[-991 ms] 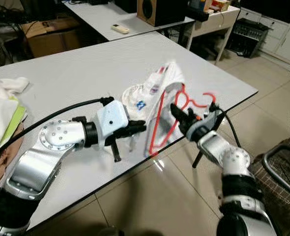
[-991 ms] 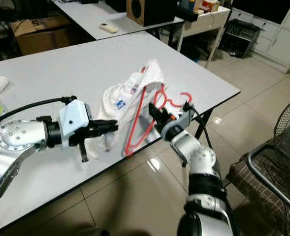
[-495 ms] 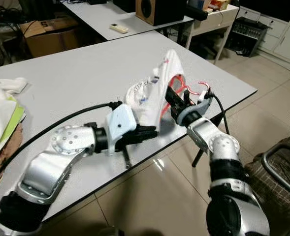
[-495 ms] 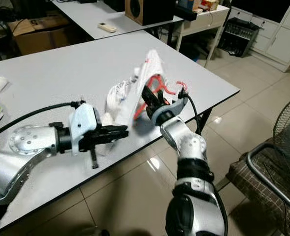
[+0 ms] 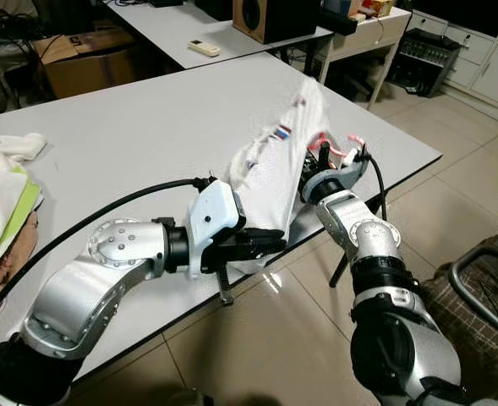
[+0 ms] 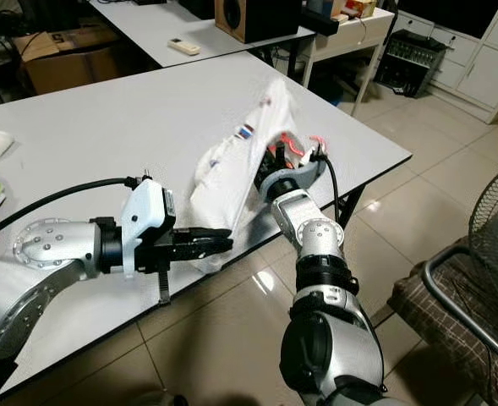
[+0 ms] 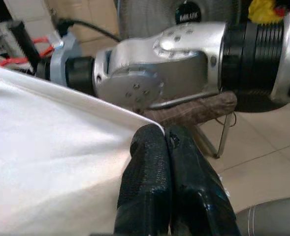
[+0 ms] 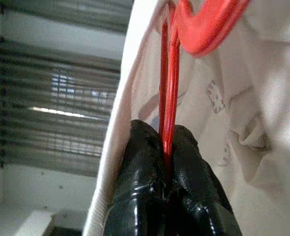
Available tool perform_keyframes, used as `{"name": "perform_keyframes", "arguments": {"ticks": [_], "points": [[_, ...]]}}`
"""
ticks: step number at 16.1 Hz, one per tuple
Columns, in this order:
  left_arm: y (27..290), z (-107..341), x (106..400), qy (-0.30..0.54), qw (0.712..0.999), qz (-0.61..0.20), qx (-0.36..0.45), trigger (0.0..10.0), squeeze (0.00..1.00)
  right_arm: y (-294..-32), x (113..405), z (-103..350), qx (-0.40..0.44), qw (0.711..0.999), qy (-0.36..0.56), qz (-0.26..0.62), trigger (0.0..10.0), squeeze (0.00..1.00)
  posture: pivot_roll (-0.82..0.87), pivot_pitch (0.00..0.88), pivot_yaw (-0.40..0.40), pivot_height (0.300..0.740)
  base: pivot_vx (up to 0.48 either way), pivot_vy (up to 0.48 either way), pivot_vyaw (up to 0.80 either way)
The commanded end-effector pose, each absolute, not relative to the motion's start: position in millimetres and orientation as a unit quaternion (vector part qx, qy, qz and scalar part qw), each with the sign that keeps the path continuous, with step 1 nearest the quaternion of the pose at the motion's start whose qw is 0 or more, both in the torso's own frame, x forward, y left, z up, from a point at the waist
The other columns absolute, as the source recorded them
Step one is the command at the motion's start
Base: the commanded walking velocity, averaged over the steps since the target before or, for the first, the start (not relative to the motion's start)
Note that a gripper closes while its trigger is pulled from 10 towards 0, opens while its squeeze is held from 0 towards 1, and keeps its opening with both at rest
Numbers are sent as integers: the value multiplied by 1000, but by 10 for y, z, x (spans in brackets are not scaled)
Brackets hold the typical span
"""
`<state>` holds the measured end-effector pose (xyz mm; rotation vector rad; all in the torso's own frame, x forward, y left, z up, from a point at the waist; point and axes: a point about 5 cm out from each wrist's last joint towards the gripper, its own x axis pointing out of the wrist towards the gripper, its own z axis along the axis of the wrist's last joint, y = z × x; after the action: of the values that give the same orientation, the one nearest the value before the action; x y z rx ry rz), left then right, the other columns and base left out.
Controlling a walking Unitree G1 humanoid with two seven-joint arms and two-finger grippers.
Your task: Hang hanger
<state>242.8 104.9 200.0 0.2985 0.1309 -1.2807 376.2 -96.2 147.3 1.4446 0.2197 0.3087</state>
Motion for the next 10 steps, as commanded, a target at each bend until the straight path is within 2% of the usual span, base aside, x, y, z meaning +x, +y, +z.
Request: {"name": "perform_keyframes", "arguments": {"ticks": [1,2,3,6,7,8,9,10], "points": [[1067,2010,2410,63,787,-598,141,0,0,-964,3820,1622,655,736,78,149,10000,0,54,0,-10,740,0,0,0],[1017,2071,2444,42,792,-595,129,0,0,-873,3801,1592,604,773,95,168,10000,0,54,0,-10,740,0,0,0],[937,2118,2462,25,792,-598,119,0,0,-806,3784,1577,589,781,100,181,10000,0,55,0,-10,740,0,0,0],[644,2097,2424,16,779,-617,111,0,0,-728,3782,1571,607,767,104,180,10000,0,47,0,-2,740,0,0,0],[606,2029,2423,26,782,-611,122,10000,0,-724,3794,1580,598,774,109,177,10000,0,42,0,3,740,0,0,0],[611,2013,2426,31,783,-609,123,10000,0,-724,3793,1585,597,775,109,179,10000,0,42,0,3,740,0,0,0],[631,1996,2417,39,779,-614,118,10000,533,-722,3789,1590,598,772,108,184,10000,0,40,0,3,740,0,0,0],[647,1989,2422,44,782,-611,118,10000,1000,-731,3789,1594,601,771,105,185,10000,0,40,0,3,740,0,0,0]]}}
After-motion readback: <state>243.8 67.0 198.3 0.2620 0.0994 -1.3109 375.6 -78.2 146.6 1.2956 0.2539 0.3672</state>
